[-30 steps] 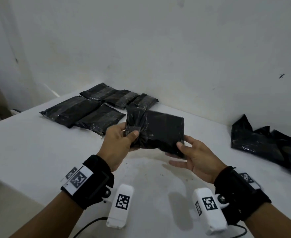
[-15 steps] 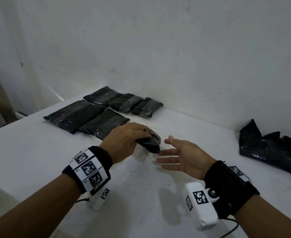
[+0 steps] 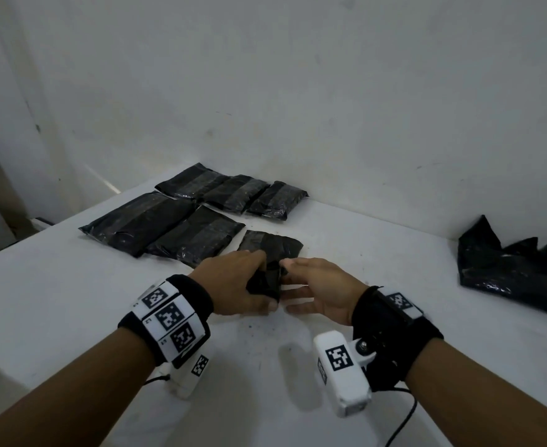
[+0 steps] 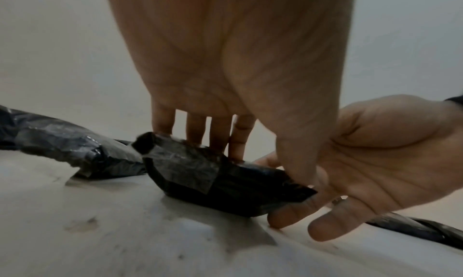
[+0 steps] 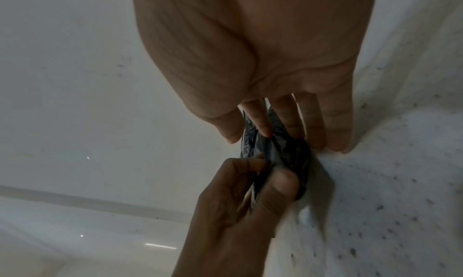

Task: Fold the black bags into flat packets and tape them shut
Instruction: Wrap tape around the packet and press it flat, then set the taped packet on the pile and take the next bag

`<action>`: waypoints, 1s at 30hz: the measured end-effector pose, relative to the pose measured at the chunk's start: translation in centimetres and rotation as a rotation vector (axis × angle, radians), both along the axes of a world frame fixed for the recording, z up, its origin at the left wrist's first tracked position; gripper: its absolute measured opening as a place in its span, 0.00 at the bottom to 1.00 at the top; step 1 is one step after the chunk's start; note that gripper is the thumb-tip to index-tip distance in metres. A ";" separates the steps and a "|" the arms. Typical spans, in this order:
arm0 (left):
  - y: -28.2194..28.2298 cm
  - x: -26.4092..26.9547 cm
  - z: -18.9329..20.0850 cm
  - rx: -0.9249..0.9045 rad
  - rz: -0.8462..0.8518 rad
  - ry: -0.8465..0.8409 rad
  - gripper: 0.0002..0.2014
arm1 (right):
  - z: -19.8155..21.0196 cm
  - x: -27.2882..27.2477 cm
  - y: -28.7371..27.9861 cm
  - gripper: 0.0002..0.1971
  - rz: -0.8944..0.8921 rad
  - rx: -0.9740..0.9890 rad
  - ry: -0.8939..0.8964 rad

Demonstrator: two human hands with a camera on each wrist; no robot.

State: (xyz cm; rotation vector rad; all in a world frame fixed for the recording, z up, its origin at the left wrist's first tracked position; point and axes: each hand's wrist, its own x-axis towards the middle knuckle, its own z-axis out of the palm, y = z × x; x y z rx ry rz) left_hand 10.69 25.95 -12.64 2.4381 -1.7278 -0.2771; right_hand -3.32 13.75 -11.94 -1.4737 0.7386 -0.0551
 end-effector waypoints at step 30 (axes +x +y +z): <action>-10.9 -11.1 4.8 -0.461 -0.197 0.437 0.05 | 2.2 -17.3 -8.7 0.15 -0.308 -0.906 0.222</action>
